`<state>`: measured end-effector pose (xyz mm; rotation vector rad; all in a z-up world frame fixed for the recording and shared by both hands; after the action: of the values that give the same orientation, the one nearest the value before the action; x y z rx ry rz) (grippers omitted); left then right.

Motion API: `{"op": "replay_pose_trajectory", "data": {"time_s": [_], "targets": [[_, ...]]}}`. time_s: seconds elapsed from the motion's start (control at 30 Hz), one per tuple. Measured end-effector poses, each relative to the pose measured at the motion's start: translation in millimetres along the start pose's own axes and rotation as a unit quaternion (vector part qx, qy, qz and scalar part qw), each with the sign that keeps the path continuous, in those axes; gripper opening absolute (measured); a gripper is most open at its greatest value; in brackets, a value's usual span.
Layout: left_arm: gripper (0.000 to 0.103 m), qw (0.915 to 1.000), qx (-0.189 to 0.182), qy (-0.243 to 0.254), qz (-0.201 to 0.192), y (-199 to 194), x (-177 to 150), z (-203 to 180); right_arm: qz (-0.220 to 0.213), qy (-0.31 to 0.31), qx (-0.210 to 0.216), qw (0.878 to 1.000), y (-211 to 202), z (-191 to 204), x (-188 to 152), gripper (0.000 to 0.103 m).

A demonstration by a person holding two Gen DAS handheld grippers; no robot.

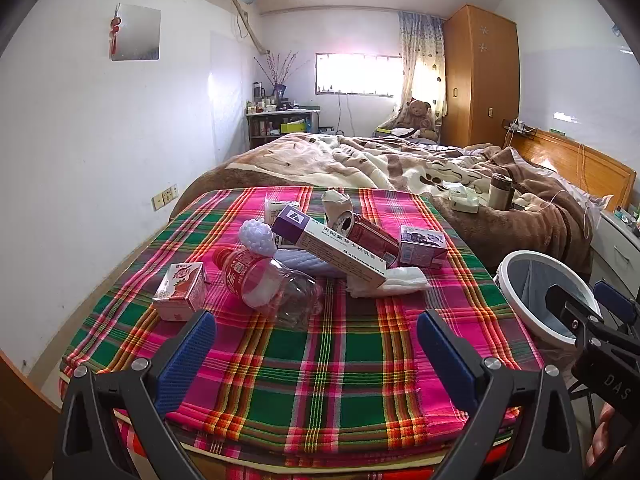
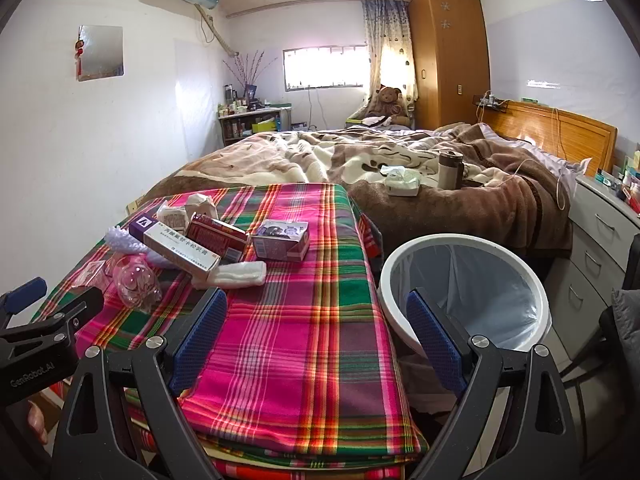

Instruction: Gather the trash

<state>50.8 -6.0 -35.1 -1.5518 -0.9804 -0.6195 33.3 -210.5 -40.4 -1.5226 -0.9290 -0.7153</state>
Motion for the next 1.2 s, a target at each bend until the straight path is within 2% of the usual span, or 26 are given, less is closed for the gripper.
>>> {"op": "replay_pose_trajectory", "data": {"time_s": [1.2], "targets": [[0.102, 1.0000, -0.004, 0.000, 0.002, 0.3, -2.0, 0.9, 0.001, -0.002, -0.008, 1.000, -2.4, -2.4, 1.9, 0.093]]}}
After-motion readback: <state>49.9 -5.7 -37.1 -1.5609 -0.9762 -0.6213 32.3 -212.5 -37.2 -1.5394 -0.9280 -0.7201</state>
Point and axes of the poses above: each gripper's, at about its wrist camera, not at the fingertips, and y roughly the way its jaws point, z to its left, x to its top, the point moved 6 cm from there along y, roughly the way its jaws point, and after that the axes turned 15 degrees about -y, right-handed, at the moved point
